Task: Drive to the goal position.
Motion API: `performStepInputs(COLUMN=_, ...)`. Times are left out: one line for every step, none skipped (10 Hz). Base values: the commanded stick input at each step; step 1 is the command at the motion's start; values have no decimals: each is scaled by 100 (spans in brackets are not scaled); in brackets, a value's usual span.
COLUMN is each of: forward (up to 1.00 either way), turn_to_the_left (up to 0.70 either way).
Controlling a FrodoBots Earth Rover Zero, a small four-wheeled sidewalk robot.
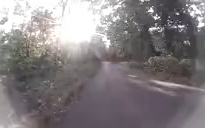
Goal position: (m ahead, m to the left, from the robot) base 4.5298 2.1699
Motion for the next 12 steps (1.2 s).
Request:
performStepInputs(forward=70, turn_to_the_left=-1)
performStepInputs(forward=70, turn_to_the_left=-1)
performStepInputs(forward=70, turn_to_the_left=-1)
performStepInputs(forward=70, turn_to_the_left=-1)
performStepInputs(forward=70, turn_to_the_left=-1)
performStepInputs(forward=70, turn_to_the_left=-1)
performStepInputs(forward=70, turn_to_the_left=-1)
performStepInputs(forward=70, turn_to_the_left=-1)
performStepInputs(forward=70, turn_to_the_left=-1)
performStepInputs(forward=70, turn_to_the_left=-1)
performStepInputs(forward=70, turn_to_the_left=-1)
performStepInputs(forward=70, turn_to_the_left=-1)
